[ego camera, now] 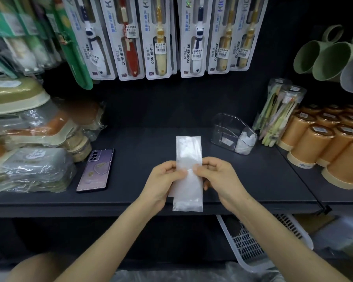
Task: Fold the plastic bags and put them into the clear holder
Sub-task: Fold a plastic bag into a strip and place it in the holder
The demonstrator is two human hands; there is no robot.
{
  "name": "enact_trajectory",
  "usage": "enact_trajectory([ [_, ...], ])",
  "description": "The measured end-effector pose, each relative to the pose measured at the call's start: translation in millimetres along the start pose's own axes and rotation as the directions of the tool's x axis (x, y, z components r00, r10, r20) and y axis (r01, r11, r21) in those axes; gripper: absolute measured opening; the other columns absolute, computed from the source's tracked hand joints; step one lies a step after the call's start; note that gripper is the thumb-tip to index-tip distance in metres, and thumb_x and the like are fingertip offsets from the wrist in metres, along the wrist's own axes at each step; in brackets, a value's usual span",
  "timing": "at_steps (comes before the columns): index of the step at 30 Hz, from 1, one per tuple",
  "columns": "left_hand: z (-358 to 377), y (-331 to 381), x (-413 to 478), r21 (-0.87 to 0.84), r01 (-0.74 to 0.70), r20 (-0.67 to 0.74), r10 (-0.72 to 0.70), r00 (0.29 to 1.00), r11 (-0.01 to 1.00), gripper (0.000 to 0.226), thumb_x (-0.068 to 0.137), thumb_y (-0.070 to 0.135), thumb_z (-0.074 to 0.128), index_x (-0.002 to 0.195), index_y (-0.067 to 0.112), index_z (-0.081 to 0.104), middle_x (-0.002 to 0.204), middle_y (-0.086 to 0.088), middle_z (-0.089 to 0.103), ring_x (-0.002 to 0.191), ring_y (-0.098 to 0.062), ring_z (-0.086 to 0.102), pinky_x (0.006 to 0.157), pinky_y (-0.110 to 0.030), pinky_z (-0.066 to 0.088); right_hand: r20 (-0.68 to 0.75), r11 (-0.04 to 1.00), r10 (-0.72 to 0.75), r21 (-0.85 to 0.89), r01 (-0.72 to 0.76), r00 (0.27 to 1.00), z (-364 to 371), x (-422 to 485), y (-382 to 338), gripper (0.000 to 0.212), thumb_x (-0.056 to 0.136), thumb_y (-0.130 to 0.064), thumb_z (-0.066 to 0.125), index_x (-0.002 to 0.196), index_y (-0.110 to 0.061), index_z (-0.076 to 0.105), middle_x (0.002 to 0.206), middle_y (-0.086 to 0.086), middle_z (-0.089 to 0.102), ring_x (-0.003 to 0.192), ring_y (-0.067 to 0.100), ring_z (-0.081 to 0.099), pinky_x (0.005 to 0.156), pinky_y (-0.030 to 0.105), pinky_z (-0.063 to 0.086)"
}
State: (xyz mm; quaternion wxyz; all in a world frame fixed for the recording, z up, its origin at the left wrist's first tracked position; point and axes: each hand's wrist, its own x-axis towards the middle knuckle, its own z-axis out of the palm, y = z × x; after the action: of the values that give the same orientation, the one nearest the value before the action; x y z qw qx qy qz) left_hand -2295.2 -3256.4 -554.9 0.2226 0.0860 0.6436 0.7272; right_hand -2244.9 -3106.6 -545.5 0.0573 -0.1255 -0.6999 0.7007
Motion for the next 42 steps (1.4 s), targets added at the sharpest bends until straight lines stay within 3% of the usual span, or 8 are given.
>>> enact_trajectory([
  [11,-12,23,1,0.026,0.297,0.274,-0.293,0.916,0.954,0.075,0.088,0.063,0.036,0.112,-0.001,0.066,0.109,-0.024,0.068,0.097,-0.037,0.067,0.079,-0.041,0.055,0.101,0.877,-0.432,-0.185,0.444,0.896,-19,-7,-1,0.025,0.087,0.007,0.061,0.088,-0.016,0.072,0.085,-0.002,0.068,0.073,0.011,0.062,0.063,0.025,0.05],
  [16,-5,30,-3,0.101,0.2,0.349,-0.223,0.91,0.975,0.032,0.074,0.026,0.072,0.101,0.009,0.072,0.09,-0.005,0.072,0.082,-0.017,0.068,0.066,-0.028,0.054,0.124,0.752,-0.586,-0.285,0.594,0.801,-25,-5,9,0.033,0.082,0.009,0.06,0.088,-0.02,0.073,0.081,-0.001,0.064,0.073,0.02,0.061,0.063,0.038,0.051],
  [20,-7,28,3,0.175,0.122,0.342,-0.177,0.923,0.977,0.027,0.073,0.014,0.072,0.099,0.007,0.071,0.096,-0.008,0.073,0.093,-0.022,0.069,0.076,-0.03,0.056,0.176,0.875,-0.429,-0.162,0.456,0.886,-33,-6,6,0.029,0.085,0.007,0.064,0.095,-0.018,0.073,0.091,0.002,0.07,0.081,0.019,0.067,0.07,0.031,0.054],
  [23,-5,29,5,0.27,0.043,0.31,-0.129,0.942,0.962,0.011,0.081,0.004,0.071,0.089,0.01,0.065,0.078,0.001,0.07,0.078,-0.013,0.067,0.066,-0.023,0.05,0.235,0.985,-0.153,0.113,0.129,0.96,-44,-6,-3,0.033,0.08,-0.01,0.061,0.112,-0.008,0.067,0.097,0.013,0.07,0.084,0.027,0.067,0.071,0.034,0.055],
  [25,-3,30,7,0.326,-0.001,0.309,-0.106,0.945,0.945,0.013,0.082,0.002,0.07,0.09,0.009,0.063,0.074,0.002,0.069,0.074,-0.012,0.066,0.066,-0.023,0.049,0.24,0.999,-0.037,0.034,0.03,0.97,-46,-5,-10,0.034,0.081,-0.026,0.064,0.106,-0.004,0.069,0.09,0.017,0.069,0.079,0.027,0.065,0.065,0.034,0.054],
  [28,2,32,10,0.348,-0.041,0.325,-0.08,0.942,0.937,0.024,0.078,0.007,0.075,0.099,0.006,0.062,0.082,-0.004,0.072,0.08,-0.018,0.069,0.071,-0.026,0.052,0.228,0.979,-0.027,-0.189,0.071,0.973,-40,-4,-12,0.022,0.086,-0.026,0.07,0.086,-0.004,0.072,0.073,0.013,0.066,0.065,0.018,0.059,0.053,0.023,0.044],
  [32,8,26,14,0.274,0.007,0.308,-0.095,0.947,0.962,0.045,0.073,0.016,0.08,0.112,0.003,0.062,0.102,-0.015,0.072,0.091,-0.022,0.069,0.073,-0.026,0.054,0.063,0.987,-0.089,-0.126,0.097,0.994,-41,3,-13,0.009,0.086,-0.009,0.069,0.08,-0.002,0.07,0.059,0.002,0.063,0.054,0.008,0.054,0.048,0.018,0.04],
  [42,38,11,56,0.342,-0.183,0.161,0.134,0.978,0.922,0.008,0.079,0.006,0.076,0.081,0.005,0.069,0.071,-0.007,0.07,0.06,-0.008,0.061,0.061,-0.018,0.05,-0.125,0.996,-0.034,0.077,0.044,0.992,-74,19,0,0.022,0.085,-0.022,0.069,0.102,-0.008,0.069,0.082,-0.001,0.071,0.071,0.007,0.059,0.057,0.021,0.042],
])
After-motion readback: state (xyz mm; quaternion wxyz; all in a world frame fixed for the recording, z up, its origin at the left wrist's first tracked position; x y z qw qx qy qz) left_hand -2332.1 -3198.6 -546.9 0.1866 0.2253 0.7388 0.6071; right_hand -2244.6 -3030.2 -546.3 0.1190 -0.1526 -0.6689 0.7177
